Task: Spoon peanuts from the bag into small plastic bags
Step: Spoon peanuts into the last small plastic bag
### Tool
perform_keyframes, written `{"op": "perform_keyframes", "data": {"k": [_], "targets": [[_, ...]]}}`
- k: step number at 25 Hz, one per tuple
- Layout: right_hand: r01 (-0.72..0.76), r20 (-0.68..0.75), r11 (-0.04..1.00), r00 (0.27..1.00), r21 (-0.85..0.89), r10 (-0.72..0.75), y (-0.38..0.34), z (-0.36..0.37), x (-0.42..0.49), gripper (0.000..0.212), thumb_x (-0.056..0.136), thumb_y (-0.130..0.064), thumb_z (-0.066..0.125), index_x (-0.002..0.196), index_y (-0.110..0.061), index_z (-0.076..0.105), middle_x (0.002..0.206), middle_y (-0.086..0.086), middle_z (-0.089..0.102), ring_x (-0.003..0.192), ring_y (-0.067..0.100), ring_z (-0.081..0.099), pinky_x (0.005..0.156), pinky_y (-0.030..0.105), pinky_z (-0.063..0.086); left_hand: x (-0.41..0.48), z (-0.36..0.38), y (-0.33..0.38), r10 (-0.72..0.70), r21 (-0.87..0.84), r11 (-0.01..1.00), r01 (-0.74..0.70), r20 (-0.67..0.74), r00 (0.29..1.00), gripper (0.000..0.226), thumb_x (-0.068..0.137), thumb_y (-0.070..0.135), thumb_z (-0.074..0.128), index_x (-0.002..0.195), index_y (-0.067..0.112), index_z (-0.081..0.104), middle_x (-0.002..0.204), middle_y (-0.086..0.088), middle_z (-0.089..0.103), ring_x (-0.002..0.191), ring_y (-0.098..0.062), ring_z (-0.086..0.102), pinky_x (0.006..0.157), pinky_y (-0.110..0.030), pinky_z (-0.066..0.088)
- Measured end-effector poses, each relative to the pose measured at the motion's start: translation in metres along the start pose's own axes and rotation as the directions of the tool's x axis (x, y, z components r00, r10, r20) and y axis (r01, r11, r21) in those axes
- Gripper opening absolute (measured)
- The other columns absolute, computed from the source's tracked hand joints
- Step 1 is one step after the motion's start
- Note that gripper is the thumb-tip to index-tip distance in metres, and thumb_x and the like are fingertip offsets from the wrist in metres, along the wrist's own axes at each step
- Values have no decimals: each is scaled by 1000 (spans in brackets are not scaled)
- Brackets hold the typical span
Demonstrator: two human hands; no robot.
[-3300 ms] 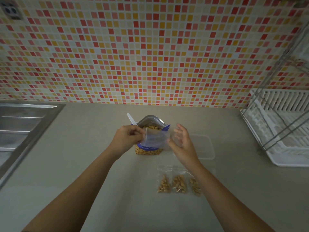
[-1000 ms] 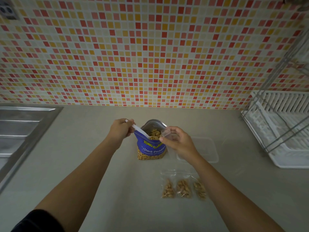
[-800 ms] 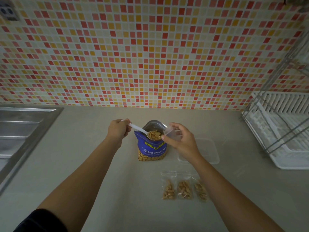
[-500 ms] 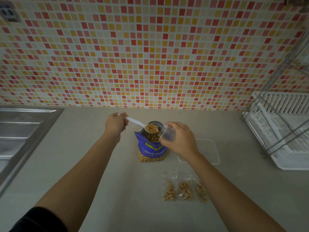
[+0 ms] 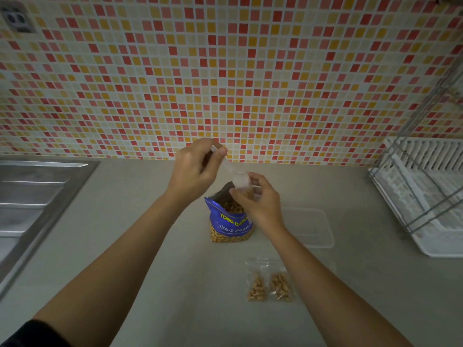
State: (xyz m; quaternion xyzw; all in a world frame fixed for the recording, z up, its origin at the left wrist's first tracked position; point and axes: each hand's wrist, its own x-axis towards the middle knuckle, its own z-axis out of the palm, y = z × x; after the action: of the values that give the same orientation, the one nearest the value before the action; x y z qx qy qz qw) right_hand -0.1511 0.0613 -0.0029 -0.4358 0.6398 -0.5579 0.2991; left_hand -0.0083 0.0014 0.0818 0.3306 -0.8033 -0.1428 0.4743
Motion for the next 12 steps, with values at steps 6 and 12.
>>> {"op": "perform_keyframes", "data": {"k": [6,12], "targets": [[-44,-74,999,996,-7,44,5,-12,-2,50,71,-33,77,115,-23,56,101,-11,61,87,3,60,73,17,51,-4,4,-25,-507,-229,852,470,-138,851,26,93,25,49,82,5,61,71,-17,62,65,-29,57,65,-45,50],[-70,-8,989,998,-132,70,10,-21,-1,56,72,-39,75,120,-21,53,106,-7,59,93,11,60,78,28,54,-38,35,-42,-387,232,914,333,249,888,24,92,17,51,86,0,66,70,-13,64,63,-23,55,61,-24,37]]}}
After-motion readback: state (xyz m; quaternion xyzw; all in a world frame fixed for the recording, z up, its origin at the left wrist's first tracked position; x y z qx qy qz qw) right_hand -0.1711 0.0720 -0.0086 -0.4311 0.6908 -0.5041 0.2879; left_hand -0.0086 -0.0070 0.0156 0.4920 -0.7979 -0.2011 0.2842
